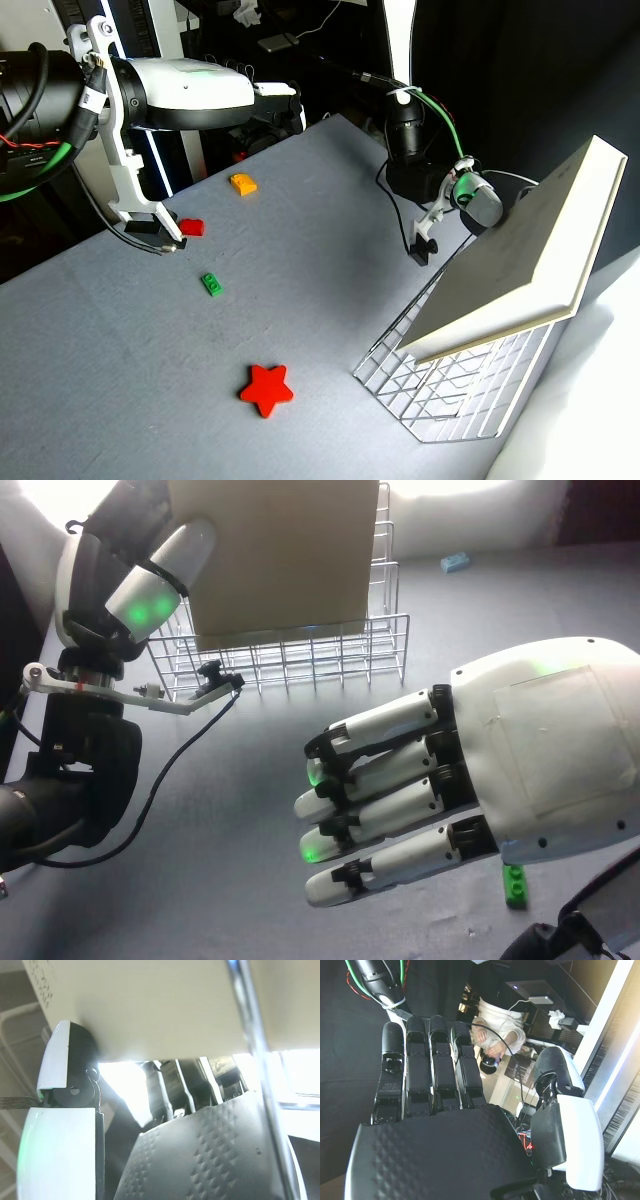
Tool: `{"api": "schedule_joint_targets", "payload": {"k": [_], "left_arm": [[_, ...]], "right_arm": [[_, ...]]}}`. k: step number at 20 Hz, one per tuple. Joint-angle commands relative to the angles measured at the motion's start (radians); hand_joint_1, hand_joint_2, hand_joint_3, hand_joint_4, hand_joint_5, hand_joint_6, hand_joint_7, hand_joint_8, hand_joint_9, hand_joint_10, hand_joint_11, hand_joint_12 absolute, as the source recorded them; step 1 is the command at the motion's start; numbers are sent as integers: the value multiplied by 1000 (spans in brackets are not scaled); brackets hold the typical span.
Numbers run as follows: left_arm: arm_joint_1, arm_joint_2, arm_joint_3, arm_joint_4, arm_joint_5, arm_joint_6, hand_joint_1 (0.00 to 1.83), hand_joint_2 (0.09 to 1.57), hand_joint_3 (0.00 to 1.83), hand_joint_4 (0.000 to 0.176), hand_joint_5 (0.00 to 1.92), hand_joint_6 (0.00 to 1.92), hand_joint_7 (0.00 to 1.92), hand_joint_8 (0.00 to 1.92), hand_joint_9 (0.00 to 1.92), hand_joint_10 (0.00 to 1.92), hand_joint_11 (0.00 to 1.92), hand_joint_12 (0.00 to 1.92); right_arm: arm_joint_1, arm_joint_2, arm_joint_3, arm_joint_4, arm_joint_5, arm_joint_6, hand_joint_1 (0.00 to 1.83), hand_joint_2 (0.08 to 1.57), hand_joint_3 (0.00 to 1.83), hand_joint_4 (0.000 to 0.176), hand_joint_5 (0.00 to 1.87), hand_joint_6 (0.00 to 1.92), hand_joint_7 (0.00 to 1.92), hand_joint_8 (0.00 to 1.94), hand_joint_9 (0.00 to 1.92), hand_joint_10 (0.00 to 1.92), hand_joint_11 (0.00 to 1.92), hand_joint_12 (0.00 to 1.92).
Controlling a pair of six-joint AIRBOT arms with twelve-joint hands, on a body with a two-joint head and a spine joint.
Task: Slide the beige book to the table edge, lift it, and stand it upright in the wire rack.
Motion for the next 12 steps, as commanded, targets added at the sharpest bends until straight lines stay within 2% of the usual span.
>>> {"api": "schedule_joint_targets", "payload": {"k": [1,2,4,10,12], "left_arm": [[1,2,3,-17,-118,-16,974,1095,0,0,656,355,745,231,671,612,399,1233],[1,2,2,-20,-118,-15,961,1078,0,0,711,184,763,143,674,557,396,1221],[2,2,2,-22,-118,-15,946,1047,0,0,718,49,742,50,648,485,352,1227],[9,4,-2,-27,-118,-12,942,1032,4,0,706,8,707,8,652,425,360,1206],[15,9,-5,-27,-118,-11,866,1033,0,0,705,1,665,0,613,340,312,1185]], "right_arm": [[3,2,-7,84,32,-8,112,1149,0,0,361,0,368,1,369,1,0,971],[3,2,-8,84,31,-8,109,1147,0,0,357,0,369,2,370,2,0,966],[3,2,-9,84,31,-8,111,1145,0,0,361,2,377,4,380,5,0,970],[2,3,-9,84,31,-8,88,1153,0,0,359,0,369,0,366,0,0,936],[1,3,-10,84,31,-8,87,1151,0,0,382,7,408,12,397,11,0,966]]}}
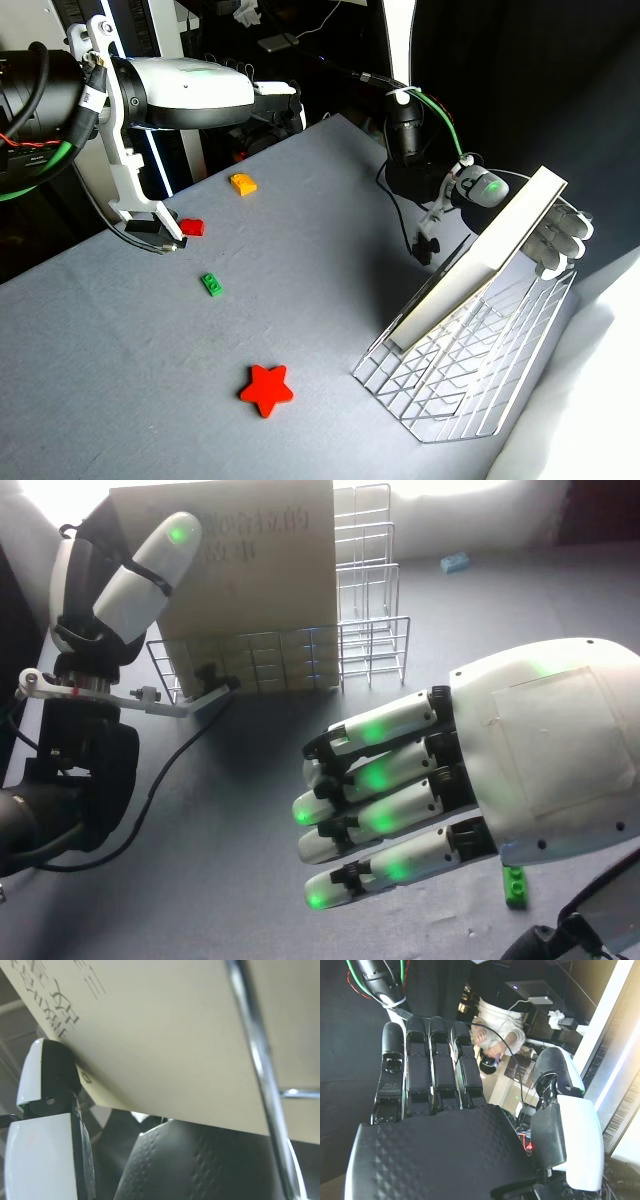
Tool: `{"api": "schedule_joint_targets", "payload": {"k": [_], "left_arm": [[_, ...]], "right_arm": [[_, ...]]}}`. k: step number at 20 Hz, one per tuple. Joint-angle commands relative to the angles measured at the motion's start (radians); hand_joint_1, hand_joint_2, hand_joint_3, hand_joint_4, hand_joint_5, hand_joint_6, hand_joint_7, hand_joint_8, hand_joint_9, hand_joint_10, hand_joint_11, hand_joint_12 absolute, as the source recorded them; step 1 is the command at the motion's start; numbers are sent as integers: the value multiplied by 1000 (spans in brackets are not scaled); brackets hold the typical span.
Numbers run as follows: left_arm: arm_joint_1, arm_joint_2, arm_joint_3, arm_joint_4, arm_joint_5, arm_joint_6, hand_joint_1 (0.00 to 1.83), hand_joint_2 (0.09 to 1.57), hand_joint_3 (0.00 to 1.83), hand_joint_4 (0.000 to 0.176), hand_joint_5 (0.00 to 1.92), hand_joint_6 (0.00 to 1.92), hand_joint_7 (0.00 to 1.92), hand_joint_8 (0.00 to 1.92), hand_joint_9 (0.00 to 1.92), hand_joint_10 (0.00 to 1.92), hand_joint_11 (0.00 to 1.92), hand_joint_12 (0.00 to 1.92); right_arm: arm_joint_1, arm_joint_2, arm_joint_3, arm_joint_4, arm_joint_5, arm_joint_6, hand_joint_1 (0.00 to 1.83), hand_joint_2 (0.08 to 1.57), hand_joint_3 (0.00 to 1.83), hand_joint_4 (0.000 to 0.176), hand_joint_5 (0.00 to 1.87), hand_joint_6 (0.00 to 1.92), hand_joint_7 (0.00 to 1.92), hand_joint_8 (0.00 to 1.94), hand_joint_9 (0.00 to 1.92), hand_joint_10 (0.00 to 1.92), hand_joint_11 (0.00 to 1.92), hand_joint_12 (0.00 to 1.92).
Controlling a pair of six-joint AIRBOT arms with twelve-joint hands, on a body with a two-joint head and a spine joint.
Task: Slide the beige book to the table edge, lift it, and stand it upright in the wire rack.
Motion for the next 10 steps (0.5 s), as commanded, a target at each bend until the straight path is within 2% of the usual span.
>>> {"api": "schedule_joint_targets", "payload": {"k": [1,4,7,8,10], "left_arm": [[5,10,-2,-6,-107,-13,834,1023,0,0,680,0,628,0,578,313,282,1178],[18,25,-5,-4,-107,-12,791,1001,0,0,595,0,528,0,526,204,173,1181],[31,46,4,-3,-106,-10,794,985,0,0,586,2,497,3,538,107,181,1133],[33,52,9,-3,-105,-10,801,986,0,0,566,0,480,0,525,94,169,1123],[38,70,11,21,-94,-13,806,992,0,0,564,4,491,6,546,94,173,1119]], "right_arm": [[1,3,-9,83,31,-7,79,1156,1,0,371,2,401,5,388,5,0,942],[-1,5,-8,84,30,-7,88,1163,2,0,352,0,363,0,358,0,0,907],[-1,6,-8,86,32,-7,72,1162,0,0,349,3,375,5,363,2,0,922],[-3,11,-8,103,33,-23,89,1157,0,0,346,1,364,2,351,2,0,883],[-32,24,-8,239,31,-131,93,1155,0,0,349,1,365,1,358,4,0,894]]}}
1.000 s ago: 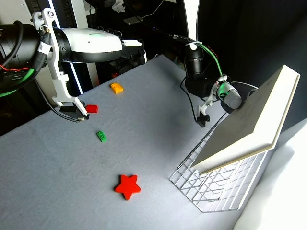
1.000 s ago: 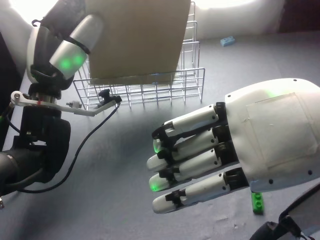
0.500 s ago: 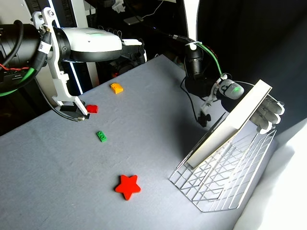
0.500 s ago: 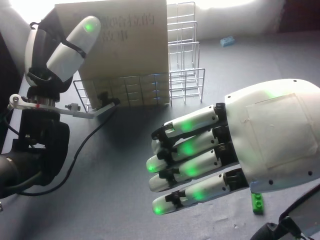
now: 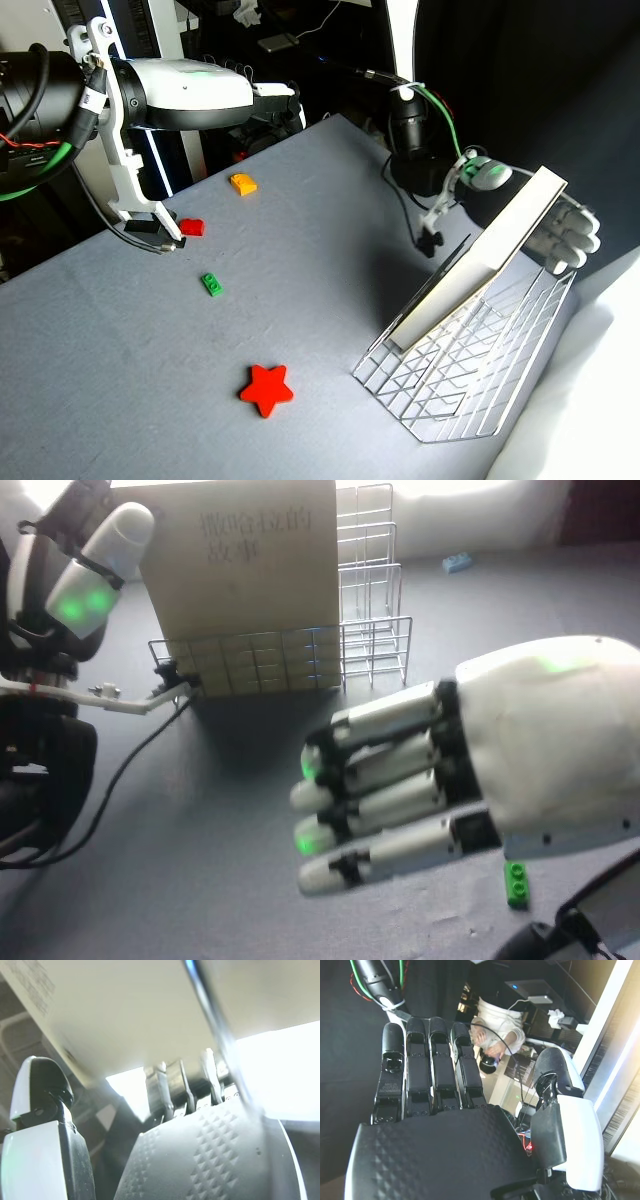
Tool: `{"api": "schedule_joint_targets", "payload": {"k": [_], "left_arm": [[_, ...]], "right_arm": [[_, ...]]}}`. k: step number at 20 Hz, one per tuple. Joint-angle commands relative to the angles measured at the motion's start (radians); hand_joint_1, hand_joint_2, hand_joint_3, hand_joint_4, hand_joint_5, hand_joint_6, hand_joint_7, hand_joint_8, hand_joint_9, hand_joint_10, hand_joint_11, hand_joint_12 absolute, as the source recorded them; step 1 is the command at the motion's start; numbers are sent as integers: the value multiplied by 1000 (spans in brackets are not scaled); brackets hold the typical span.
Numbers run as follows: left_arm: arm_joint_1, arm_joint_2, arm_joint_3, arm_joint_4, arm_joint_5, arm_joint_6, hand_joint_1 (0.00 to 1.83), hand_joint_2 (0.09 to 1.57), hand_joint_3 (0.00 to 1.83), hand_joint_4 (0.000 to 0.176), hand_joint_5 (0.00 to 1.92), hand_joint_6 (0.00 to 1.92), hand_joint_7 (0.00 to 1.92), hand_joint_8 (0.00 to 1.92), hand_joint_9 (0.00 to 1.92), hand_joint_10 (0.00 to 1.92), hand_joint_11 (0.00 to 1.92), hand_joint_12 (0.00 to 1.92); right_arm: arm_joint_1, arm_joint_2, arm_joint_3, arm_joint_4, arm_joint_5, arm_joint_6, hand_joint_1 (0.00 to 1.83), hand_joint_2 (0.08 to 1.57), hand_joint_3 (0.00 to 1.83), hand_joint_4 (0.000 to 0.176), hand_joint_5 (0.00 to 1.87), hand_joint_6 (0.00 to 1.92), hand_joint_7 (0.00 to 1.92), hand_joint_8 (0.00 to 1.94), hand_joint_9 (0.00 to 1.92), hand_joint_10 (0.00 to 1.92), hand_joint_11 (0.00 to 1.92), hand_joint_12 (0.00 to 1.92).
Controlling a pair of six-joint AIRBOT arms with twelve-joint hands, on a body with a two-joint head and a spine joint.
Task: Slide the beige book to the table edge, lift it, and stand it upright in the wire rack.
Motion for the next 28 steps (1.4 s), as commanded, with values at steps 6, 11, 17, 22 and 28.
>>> {"api": "schedule_joint_targets", "payload": {"k": [6,11,17,22,28], "left_arm": [[23,67,-33,28,-98,-15,784,1016,6,0,551,1,512,8,555,75,175,1124],[62,127,-32,47,-77,-10,799,1020,2,0,585,12,521,8,579,77,183,1128],[115,202,30,133,-39,-3,798,1014,0,0,595,9,537,9,606,73,202,1137],[174,298,7,198,-8,17,789,1025,0,0,594,6,554,8,610,59,170,1176],[227,448,-104,267,43,47,764,1026,0,0,634,11,583,9,645,59,222,1145]], "right_arm": [[-19,28,18,169,119,-15,84,1156,0,0,351,0,380,4,369,5,0,931],[-21,41,47,169,199,-27,79,1155,0,0,365,5,395,6,387,8,0,970],[-32,78,63,169,240,-48,104,1148,0,0,394,8,421,6,417,11,0,1029],[-34,97,66,170,236,-62,112,1147,0,0,409,6,434,5,438,11,2,1081],[-64,105,67,257,245,-137,129,1160,3,0,457,18,493,19,484,22,41,1104]]}}
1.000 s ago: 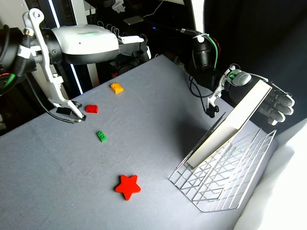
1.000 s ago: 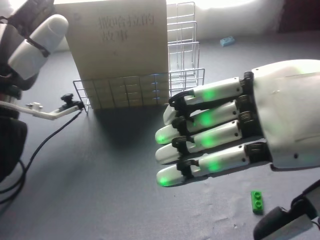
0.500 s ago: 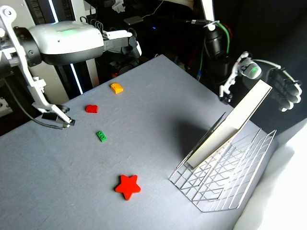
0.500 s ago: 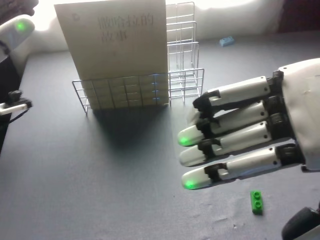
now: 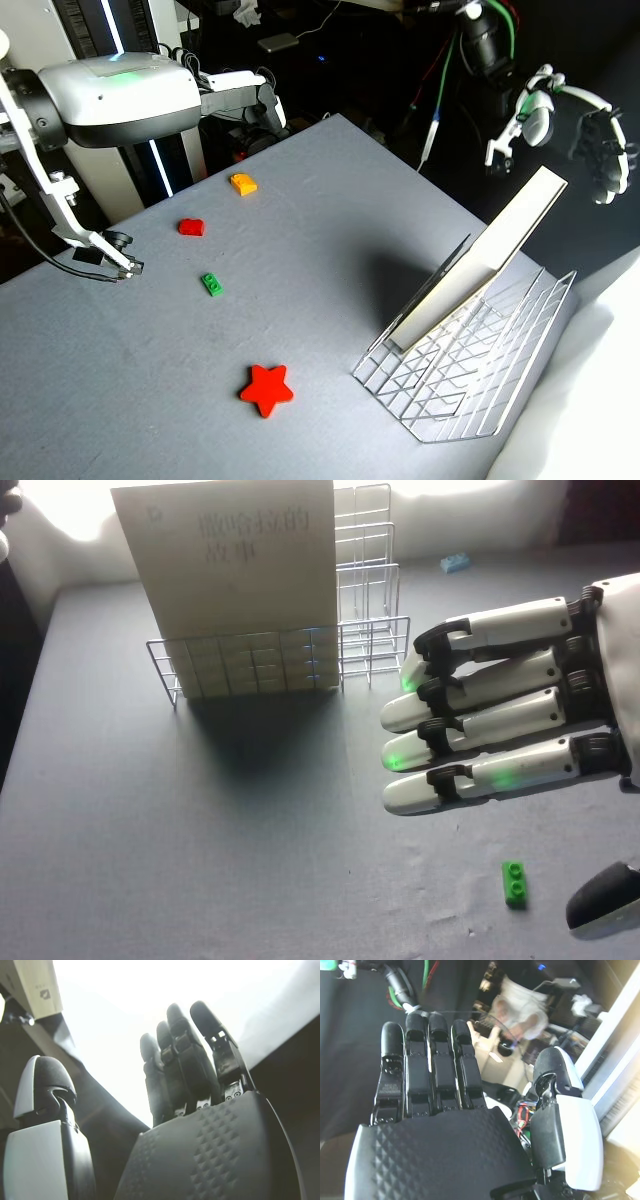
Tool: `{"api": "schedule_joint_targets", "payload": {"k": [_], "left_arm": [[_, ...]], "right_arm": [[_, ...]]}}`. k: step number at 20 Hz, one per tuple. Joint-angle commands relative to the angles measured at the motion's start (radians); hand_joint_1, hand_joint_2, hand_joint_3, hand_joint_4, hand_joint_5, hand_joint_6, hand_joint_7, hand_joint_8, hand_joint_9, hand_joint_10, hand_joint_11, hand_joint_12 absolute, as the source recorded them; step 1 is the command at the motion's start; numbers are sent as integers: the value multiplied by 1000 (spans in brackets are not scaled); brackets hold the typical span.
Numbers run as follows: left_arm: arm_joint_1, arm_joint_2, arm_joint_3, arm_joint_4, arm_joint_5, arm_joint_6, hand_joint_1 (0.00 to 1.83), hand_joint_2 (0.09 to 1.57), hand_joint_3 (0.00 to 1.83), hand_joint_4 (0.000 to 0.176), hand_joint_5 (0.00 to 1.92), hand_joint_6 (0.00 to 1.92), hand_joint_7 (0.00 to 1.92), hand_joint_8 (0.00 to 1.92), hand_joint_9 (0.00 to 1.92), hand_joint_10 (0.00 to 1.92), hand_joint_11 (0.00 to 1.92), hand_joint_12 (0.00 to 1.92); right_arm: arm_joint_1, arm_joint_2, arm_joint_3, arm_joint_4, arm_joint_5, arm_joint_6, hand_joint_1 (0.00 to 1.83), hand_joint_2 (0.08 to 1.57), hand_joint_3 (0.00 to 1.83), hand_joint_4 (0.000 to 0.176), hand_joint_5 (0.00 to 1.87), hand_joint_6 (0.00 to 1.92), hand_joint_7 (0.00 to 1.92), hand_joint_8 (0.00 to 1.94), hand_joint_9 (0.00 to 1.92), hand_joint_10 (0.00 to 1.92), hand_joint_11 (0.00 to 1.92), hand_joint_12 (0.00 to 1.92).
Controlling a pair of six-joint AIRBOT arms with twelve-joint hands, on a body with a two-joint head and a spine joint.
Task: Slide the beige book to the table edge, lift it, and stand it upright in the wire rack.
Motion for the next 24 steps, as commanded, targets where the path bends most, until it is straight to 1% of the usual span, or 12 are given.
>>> {"api": "schedule_joint_targets", "payload": {"k": [1,5,7,8,9,10,12,13,14,16,18,24], "left_arm": [[11,34,-7,-67,-93,-6,749,1035,1,0,646,9,601,9,656,55,255,1123],[38,102,-66,16,-99,-18,637,1134,3,0,741,20,766,41,798,96,412,1074],[38,134,-93,68,-94,-21,664,1169,3,0,805,29,878,66,898,138,549,1066],[39,144,-104,79,-93,-18,620,1209,3,0,879,55,943,84,940,177,555,1130],[47,162,-122,93,-94,-15,627,1232,2,0,980,257,1037,208,929,509,598,1275],[53,178,-135,100,-94,-7,630,1256,1,0,886,1085,917,967,800,1274,642,1598],[68,200,-147,112,-94,-1,656,1264,2,0,868,1615,896,1467,814,1670,705,1839],[71,209,-149,120,-94,0,656,1264,2,0,868,1615,896,1467,814,1670,705,1839],[75,221,-151,135,-93,1,669,1284,5,0,844,1851,848,1745,810,1871,755,1905],[93,239,-156,143,-92,-1,758,1302,7,0,1080,1920,1037,1920,1015,1921,933,1921],[94,246,-158,143,-92,-3,862,1285,0,0,1271,1921,1268,1921,1251,1921,1257,1921],[92,279,-175,146,-92,5,932,1293,2,0,1311,1921,1360,1921,1388,1921,1419,1921]], "right_arm": [[6,3,-1,88,63,-1,137,1164,1,0,470,11,509,8,498,16,47,1119],[5,3,-1,79,60,-1,276,1183,1,0,601,17,642,12,690,58,218,1218],[4,2,-1,76,59,-1,344,1211,1,0,732,13,768,10,802,208,339,1381],[4,2,-1,76,60,0,382,1225,0,0,824,21,869,30,730,713,432,1535],[4,2,0,77,60,2,374,1267,4,0,894,53,963,90,635,1196,487,1754],[4,2,0,77,60,2,399,1299,1,0,809,1038,826,1289,760,1686,748,1911],[5,2,-1,77,62,3,510,1297,0,0,766,1618,893,1857,1012,1896,1089,1921],[5,2,-1,77,61,4,510,1297,0,0,766,1618,893,1857,1012,1896,1089,1921],[5,2,-1,77,60,4,599,1270,0,0,850,1860,1028,1924,1195,1916,1315,1921],[5,2,-1,77,61,4,648,1280,1,0,1162,1921,1368,1941,1561,1921,1680,1921],[5,2,-1,77,61,7,742,1328,14,0,1180,1921,1386,1941,1582,1921,1702,1921],[13,0,3,80,61,9,850,1358,2,0,1168,1921,1345,1941,1518,1921,1646,1921]]}}
